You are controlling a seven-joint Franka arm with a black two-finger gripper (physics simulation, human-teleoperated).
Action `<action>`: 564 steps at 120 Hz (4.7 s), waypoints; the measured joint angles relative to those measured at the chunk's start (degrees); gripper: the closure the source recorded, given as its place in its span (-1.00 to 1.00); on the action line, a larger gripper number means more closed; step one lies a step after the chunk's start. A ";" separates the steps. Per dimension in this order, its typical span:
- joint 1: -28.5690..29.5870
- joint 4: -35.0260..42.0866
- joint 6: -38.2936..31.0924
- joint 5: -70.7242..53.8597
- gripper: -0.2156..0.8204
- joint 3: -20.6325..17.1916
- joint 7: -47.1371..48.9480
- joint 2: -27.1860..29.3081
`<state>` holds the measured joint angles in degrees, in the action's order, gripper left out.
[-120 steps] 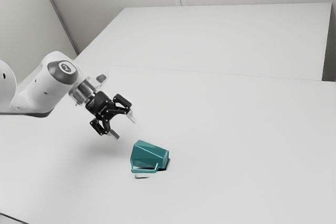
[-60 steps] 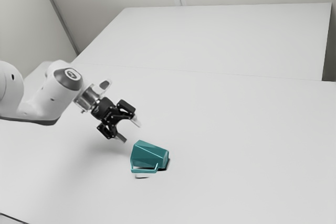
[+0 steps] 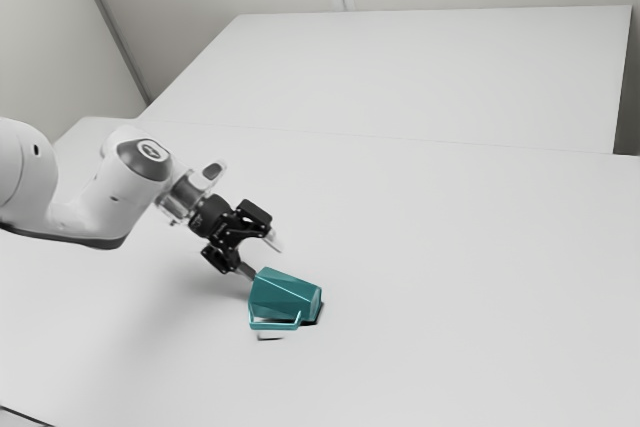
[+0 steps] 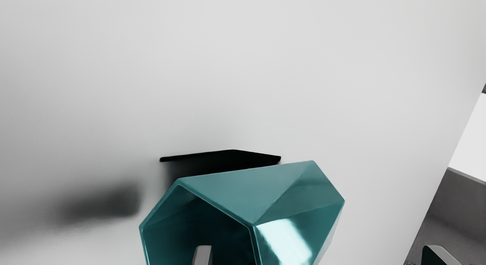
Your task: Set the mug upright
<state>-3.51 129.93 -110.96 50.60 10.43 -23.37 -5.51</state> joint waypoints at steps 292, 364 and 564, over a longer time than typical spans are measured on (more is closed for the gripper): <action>-1.40 -3.99 -2.35 1.26 0.93 -5.28 -5.72 4.63; -2.26 -12.02 0.38 -22.13 0.93 -5.05 2.64 6.53; -6.80 -12.71 -10.73 -52.65 0.93 -5.26 21.63 -0.71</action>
<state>-10.30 117.22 -121.70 -2.05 5.17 -1.75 -6.21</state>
